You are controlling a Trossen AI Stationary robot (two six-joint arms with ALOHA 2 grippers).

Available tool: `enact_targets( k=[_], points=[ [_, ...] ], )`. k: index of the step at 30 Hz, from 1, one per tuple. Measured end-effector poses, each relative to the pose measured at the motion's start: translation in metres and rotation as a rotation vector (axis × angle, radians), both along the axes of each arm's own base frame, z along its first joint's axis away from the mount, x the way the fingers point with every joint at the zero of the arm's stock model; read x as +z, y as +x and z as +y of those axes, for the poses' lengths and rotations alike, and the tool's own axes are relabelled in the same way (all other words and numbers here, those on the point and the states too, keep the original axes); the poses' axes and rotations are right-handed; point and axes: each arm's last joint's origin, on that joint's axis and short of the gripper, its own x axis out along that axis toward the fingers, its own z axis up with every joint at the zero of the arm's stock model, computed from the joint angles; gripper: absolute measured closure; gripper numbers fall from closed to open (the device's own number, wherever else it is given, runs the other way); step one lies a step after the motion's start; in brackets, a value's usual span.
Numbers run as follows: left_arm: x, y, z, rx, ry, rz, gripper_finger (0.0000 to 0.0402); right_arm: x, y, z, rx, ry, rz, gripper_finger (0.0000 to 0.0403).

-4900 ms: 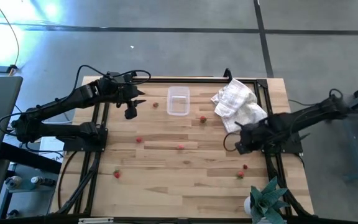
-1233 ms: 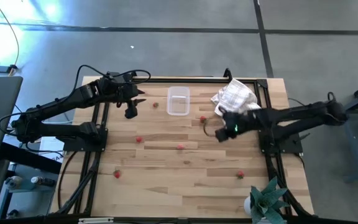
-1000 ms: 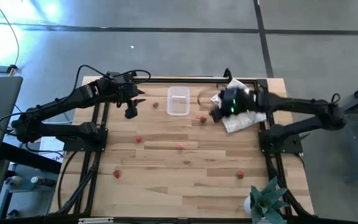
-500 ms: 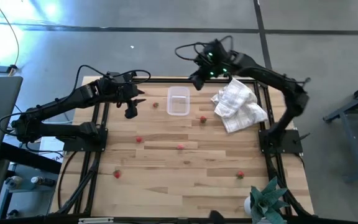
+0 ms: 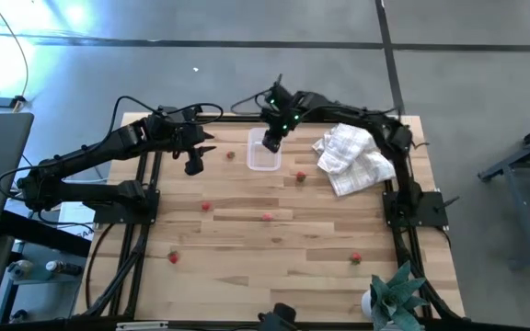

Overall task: Pick and placing Produce into tupperware
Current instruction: Put the cherry into the transparent container

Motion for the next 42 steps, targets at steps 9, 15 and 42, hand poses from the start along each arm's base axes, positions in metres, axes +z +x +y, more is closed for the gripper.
enact_targets(
  k=[9,15,42],
  points=[
    [0.000,0.000,0.000,0.000,0.000,0.000,0.0266,-0.060,0.022,0.002,0.024,0.002,0.089,0.0316],
    [0.000,0.000,0.000,0.000,0.000,0.000,0.0266,-0.072,0.024,0.001,0.017,-0.052,0.138,0.0316],
    [0.000,0.000,0.000,0.000,0.000,-0.001,0.0266,-0.077,0.032,0.058,0.212,-0.019,0.279,0.0308]
  ],
)
